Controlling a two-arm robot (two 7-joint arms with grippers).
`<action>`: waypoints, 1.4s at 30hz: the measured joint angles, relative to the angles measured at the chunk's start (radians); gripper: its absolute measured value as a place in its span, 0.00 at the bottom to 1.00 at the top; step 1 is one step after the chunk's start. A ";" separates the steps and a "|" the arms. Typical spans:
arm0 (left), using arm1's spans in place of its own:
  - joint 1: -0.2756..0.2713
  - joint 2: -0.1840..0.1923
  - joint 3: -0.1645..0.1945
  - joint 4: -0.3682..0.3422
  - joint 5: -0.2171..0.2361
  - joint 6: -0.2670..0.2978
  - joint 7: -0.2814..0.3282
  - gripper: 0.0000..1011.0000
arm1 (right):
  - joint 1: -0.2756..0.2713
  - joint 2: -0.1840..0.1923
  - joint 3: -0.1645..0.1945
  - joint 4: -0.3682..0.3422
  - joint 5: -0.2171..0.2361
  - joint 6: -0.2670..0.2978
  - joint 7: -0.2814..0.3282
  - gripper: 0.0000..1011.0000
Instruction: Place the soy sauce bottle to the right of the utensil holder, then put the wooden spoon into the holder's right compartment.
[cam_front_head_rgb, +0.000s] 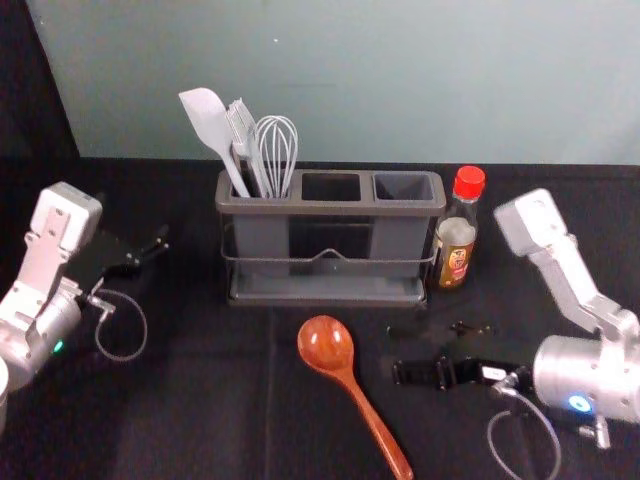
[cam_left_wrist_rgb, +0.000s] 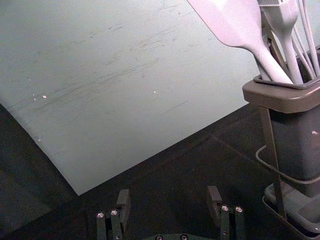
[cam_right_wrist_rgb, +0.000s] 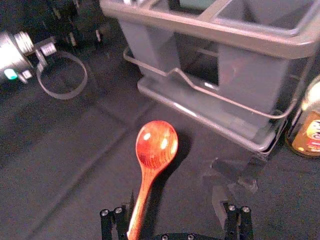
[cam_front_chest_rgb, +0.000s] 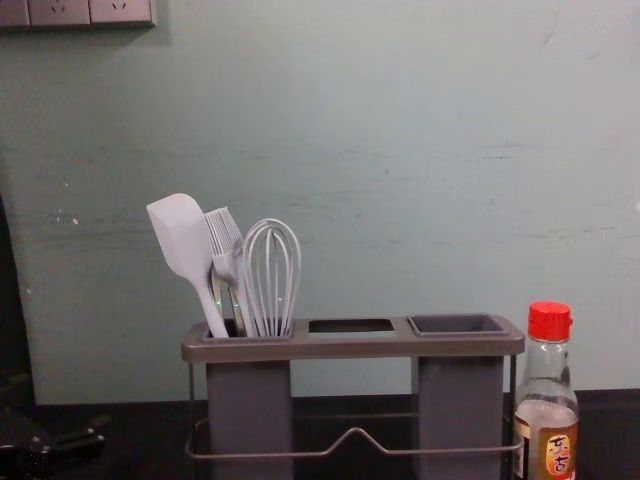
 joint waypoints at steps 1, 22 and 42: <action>0.000 0.000 0.000 0.000 0.000 0.000 0.000 0.99 | 0.026 0.002 -0.029 -0.002 -0.020 0.033 -0.016 0.99; 0.000 0.000 0.000 0.000 0.000 0.000 0.000 0.99 | 0.326 -0.139 -0.246 0.173 -0.161 0.269 -0.011 0.99; 0.000 0.000 0.000 0.000 0.000 0.000 0.000 0.99 | 0.303 -0.264 -0.276 0.209 -0.283 0.254 -0.129 0.99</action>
